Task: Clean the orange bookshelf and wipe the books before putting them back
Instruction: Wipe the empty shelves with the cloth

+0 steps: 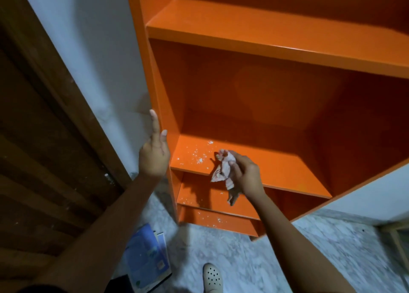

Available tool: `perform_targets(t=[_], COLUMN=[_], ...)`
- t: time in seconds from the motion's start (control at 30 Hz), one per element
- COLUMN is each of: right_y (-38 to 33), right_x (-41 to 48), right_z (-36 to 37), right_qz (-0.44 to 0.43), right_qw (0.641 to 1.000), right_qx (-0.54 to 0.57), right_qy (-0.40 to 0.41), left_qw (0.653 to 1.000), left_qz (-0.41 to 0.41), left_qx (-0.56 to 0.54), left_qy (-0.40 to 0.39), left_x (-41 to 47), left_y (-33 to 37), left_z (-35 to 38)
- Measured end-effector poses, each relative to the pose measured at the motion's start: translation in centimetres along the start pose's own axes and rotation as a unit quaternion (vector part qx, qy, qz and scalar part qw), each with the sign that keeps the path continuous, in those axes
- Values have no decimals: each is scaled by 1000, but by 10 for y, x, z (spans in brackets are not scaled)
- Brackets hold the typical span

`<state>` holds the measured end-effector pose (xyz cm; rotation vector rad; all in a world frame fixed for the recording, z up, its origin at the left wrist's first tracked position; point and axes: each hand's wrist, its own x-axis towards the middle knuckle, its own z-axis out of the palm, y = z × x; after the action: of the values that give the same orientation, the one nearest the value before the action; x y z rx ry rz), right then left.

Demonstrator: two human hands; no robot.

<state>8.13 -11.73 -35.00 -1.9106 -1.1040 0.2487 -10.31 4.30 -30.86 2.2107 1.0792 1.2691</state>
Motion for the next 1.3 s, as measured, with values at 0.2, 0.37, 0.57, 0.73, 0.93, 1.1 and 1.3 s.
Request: perform_targets(t=[0.2, 0.37, 0.57, 0.73, 0.93, 1.1, 1.3], right_y=[55, 68, 51, 27, 2, -6, 3], right_x=[42, 73, 128, 122, 80, 72, 106], right_z=[-30, -6, 25, 55, 58, 29, 52], right_qz=[83, 90, 38, -98, -194, -71, -27], right_qw=[988, 988, 992, 977, 940, 954, 985], right_qx=[-74, -113, -90, -83, -19, 90, 40], right_qy=[106, 52, -77, -168, -280, -278, -166], left_qw=[999, 997, 999, 999, 1000, 1000, 1000], left_qz=[17, -32, 17, 19, 13, 15, 24], left_qx=[31, 62, 0, -34, -5, 8, -4], left_qy=[-10, -41, 28, 0, 15, 13, 9], left_x=[4, 4, 5, 3, 3, 4, 4], left_y=[3, 3, -2, -4, -1, 2, 0], left_z=[2, 8, 7, 6, 6, 2, 3])
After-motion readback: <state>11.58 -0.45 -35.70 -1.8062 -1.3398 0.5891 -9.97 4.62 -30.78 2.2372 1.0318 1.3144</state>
